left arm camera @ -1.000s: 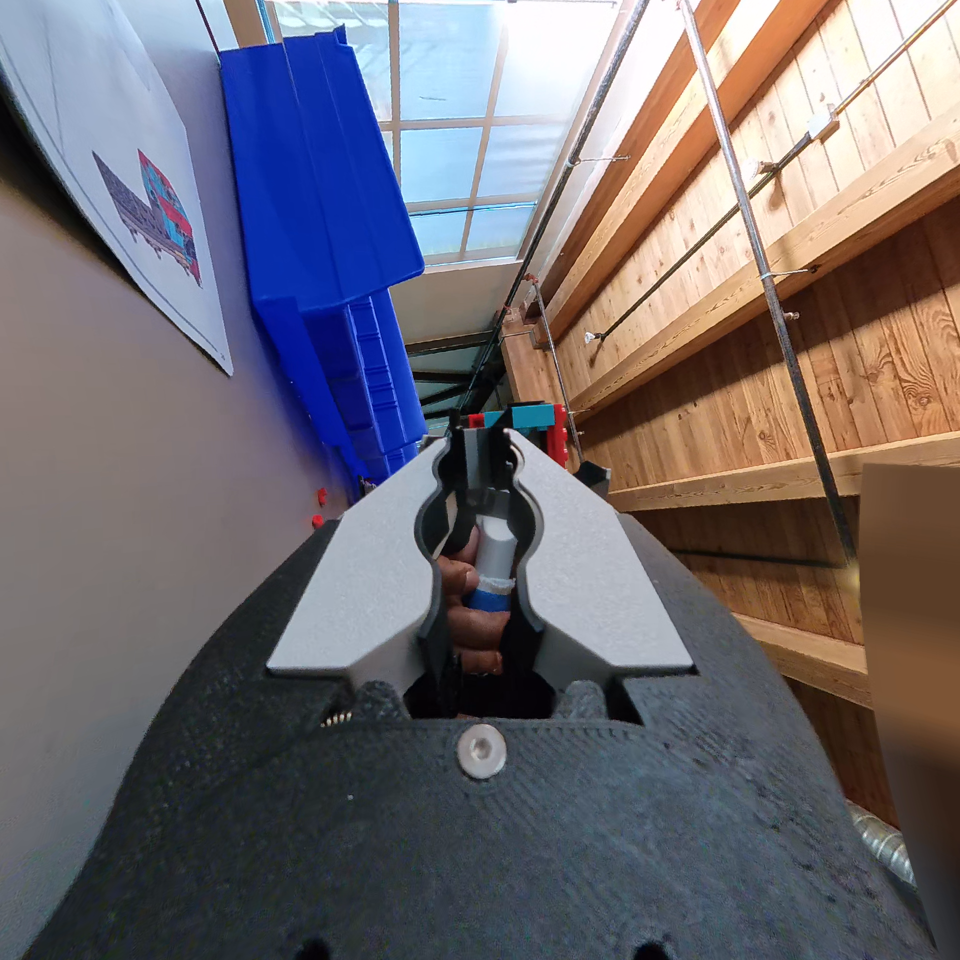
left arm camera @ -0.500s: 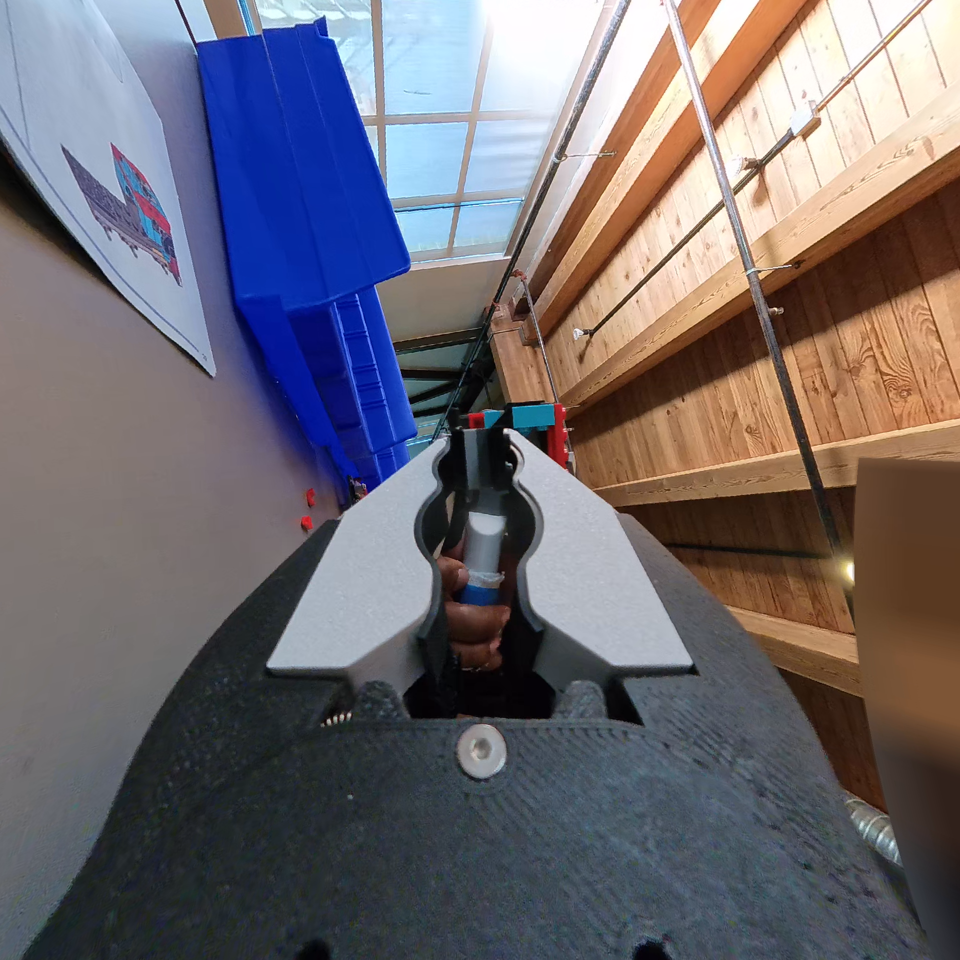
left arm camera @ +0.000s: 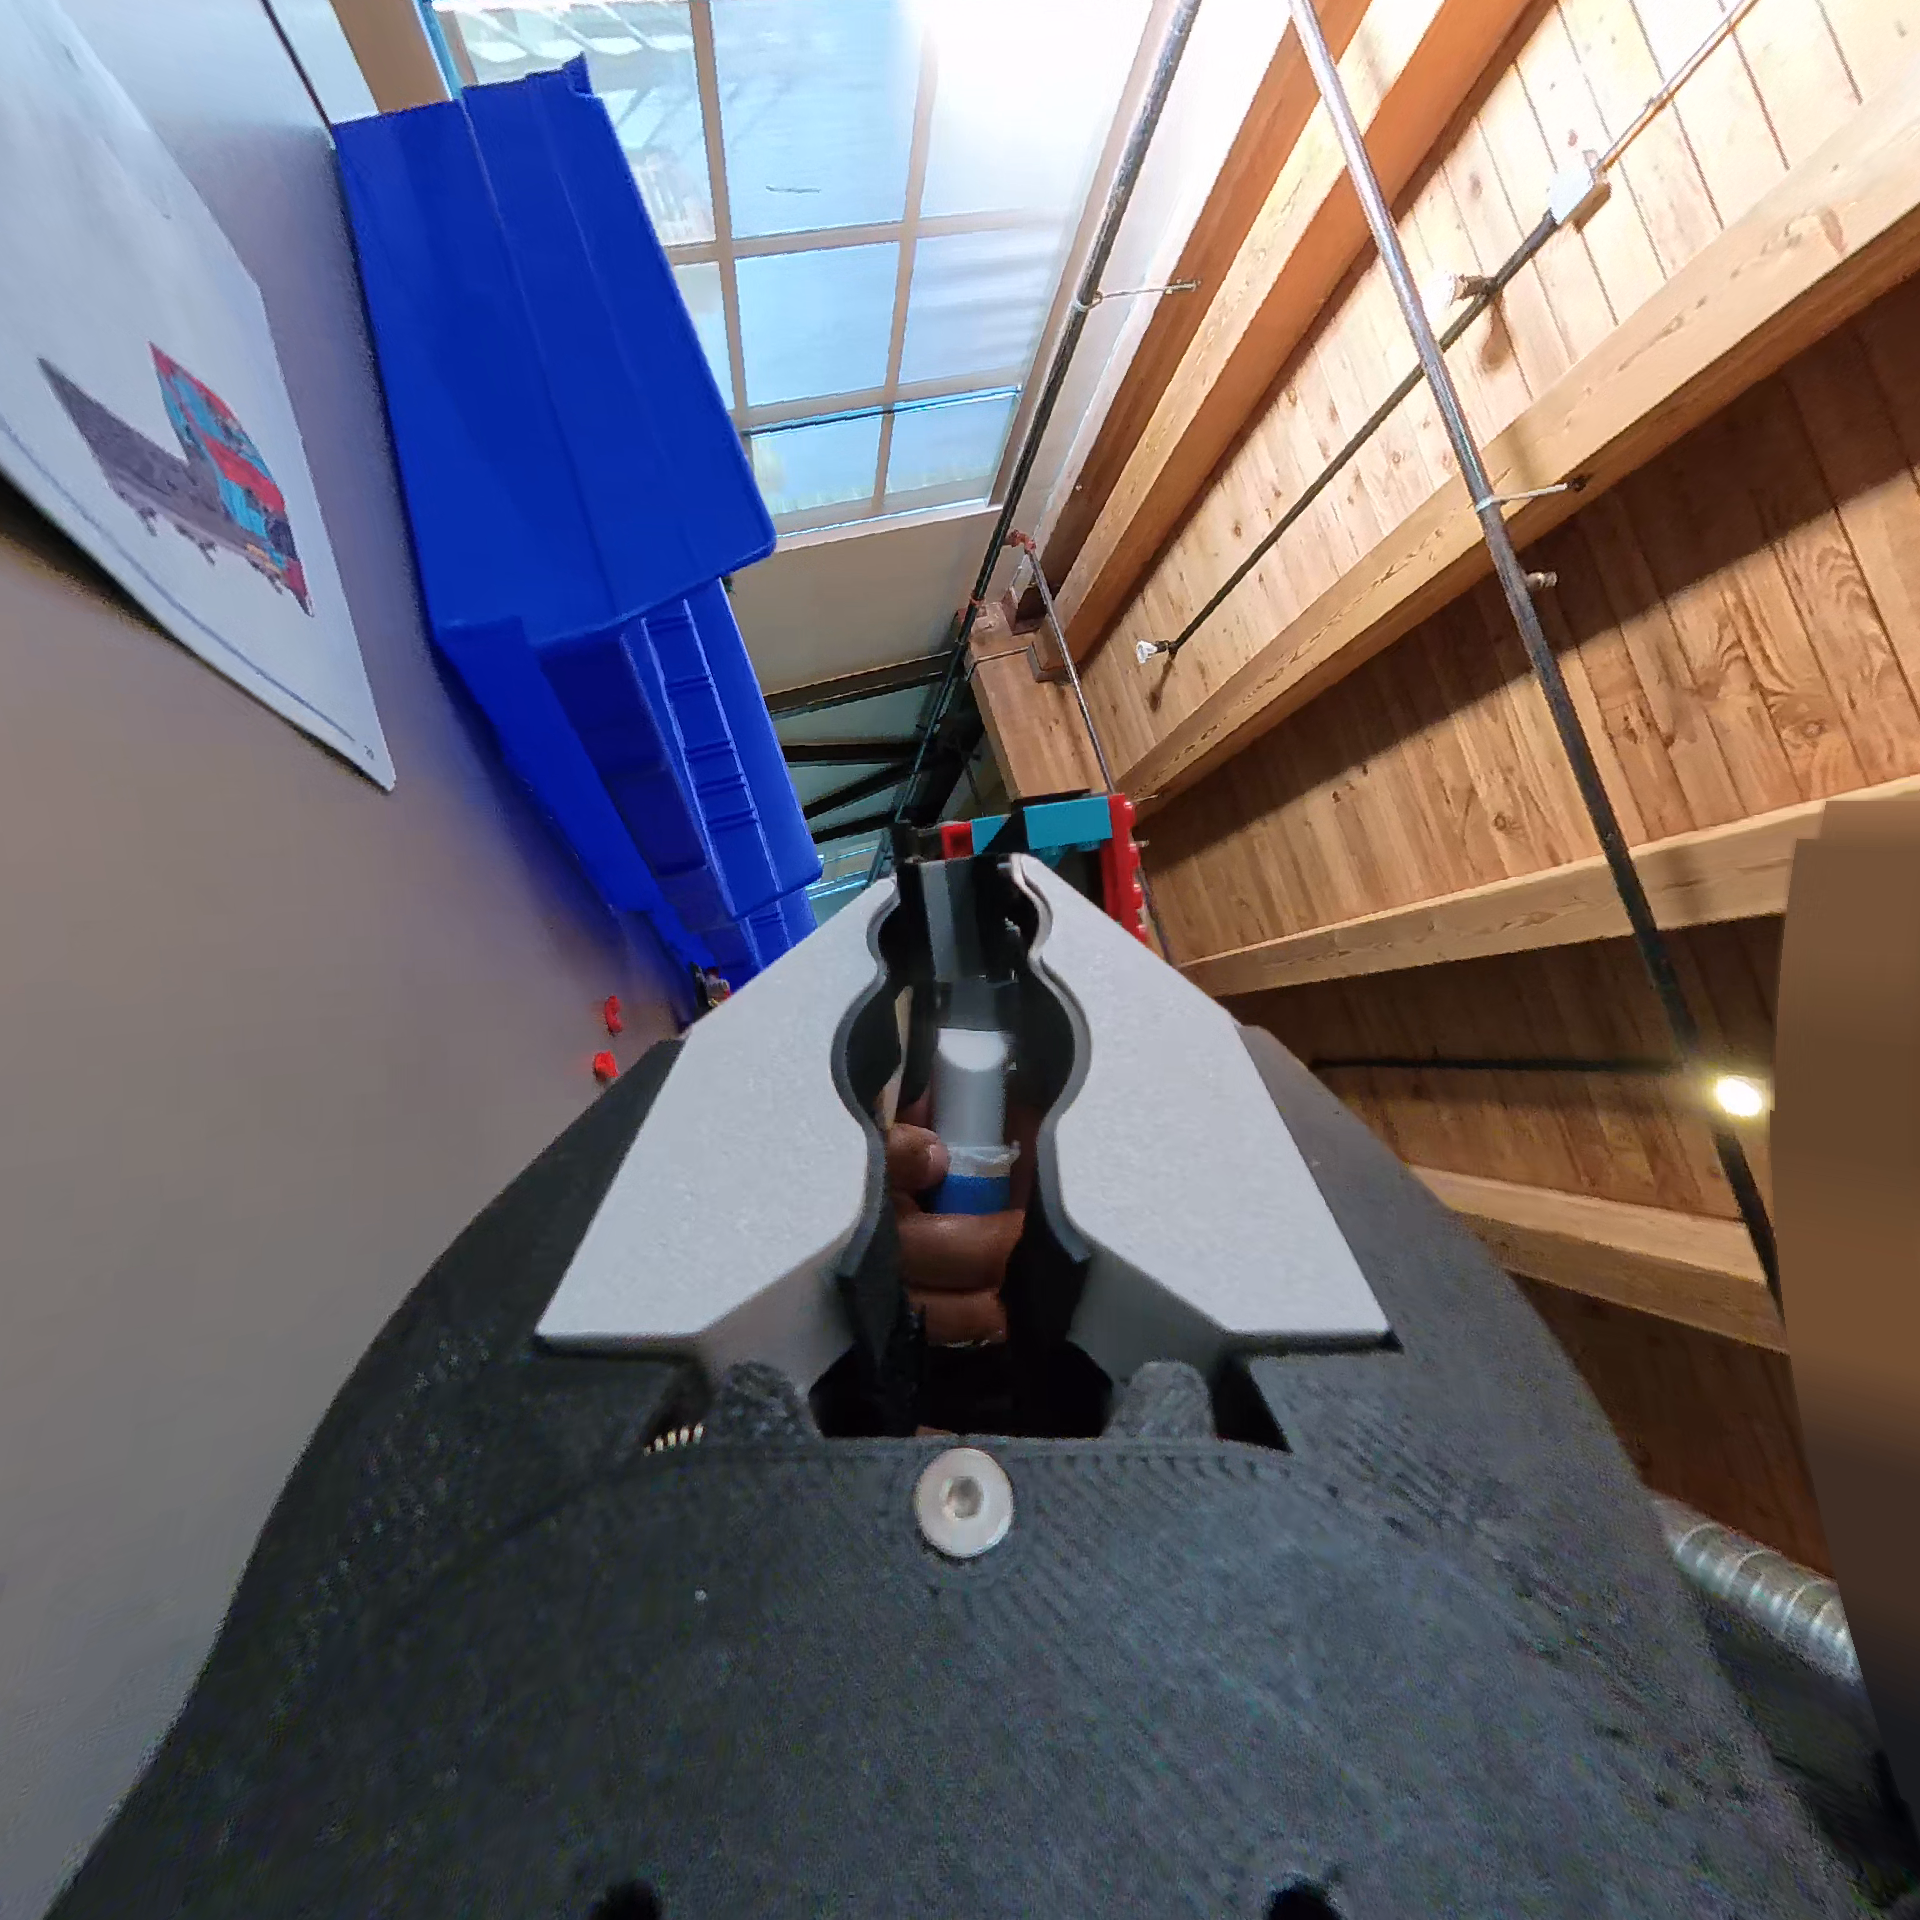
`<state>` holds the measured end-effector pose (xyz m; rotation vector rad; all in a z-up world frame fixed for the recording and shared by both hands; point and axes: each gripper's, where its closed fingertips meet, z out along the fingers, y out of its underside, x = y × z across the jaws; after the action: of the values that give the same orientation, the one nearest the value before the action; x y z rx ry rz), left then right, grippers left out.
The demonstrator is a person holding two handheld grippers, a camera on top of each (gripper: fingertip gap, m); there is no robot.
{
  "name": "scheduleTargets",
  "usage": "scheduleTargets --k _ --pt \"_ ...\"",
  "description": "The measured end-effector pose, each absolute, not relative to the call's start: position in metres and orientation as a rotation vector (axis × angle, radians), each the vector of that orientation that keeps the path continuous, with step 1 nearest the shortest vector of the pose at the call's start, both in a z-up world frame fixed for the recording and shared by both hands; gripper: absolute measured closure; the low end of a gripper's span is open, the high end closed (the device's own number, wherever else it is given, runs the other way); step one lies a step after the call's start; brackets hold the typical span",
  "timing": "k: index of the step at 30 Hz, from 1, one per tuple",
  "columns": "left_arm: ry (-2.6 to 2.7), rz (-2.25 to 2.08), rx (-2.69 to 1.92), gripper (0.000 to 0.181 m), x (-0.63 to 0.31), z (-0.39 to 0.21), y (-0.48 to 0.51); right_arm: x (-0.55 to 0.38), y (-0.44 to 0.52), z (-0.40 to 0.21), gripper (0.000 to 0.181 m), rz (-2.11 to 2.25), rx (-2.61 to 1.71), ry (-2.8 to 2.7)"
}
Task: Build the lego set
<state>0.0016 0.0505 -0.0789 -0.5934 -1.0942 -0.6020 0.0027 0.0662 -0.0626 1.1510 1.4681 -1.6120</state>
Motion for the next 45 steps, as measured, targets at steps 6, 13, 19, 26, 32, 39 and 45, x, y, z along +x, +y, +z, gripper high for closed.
scheduleTargets --k 6,13,19,26,32,39,45 --pt "-1.029 -0.527 -0.664 0.165 0.006 -0.068 0.05 0.009 0.066 -0.053 0.134 -1.619 1.114 1.43" --pt "-0.988 -0.482 -0.686 0.164 0.009 -0.062 0.05 0.012 0.065 -0.047 0.134 -1.654 1.102 1.412" --pt "-0.98 -0.459 -0.711 0.164 0.01 -0.061 0.051 0.012 0.066 -0.046 0.134 -1.659 1.111 1.4" --pt "-0.981 -0.452 -0.723 0.164 0.01 -0.063 0.051 0.012 0.067 -0.047 0.135 -1.656 1.128 1.391" --pt "-0.98 -0.452 -0.724 0.164 0.01 -0.062 0.052 0.012 0.067 -0.047 0.135 -1.655 1.132 1.392" --pt "-0.967 -0.473 -0.703 0.164 0.011 -0.058 0.05 0.015 0.066 -0.043 0.134 -1.676 1.106 1.422" --pt "-0.963 -0.47 -0.701 0.165 0.011 -0.057 0.05 0.015 0.066 -0.044 0.133 -1.675 1.111 1.425"
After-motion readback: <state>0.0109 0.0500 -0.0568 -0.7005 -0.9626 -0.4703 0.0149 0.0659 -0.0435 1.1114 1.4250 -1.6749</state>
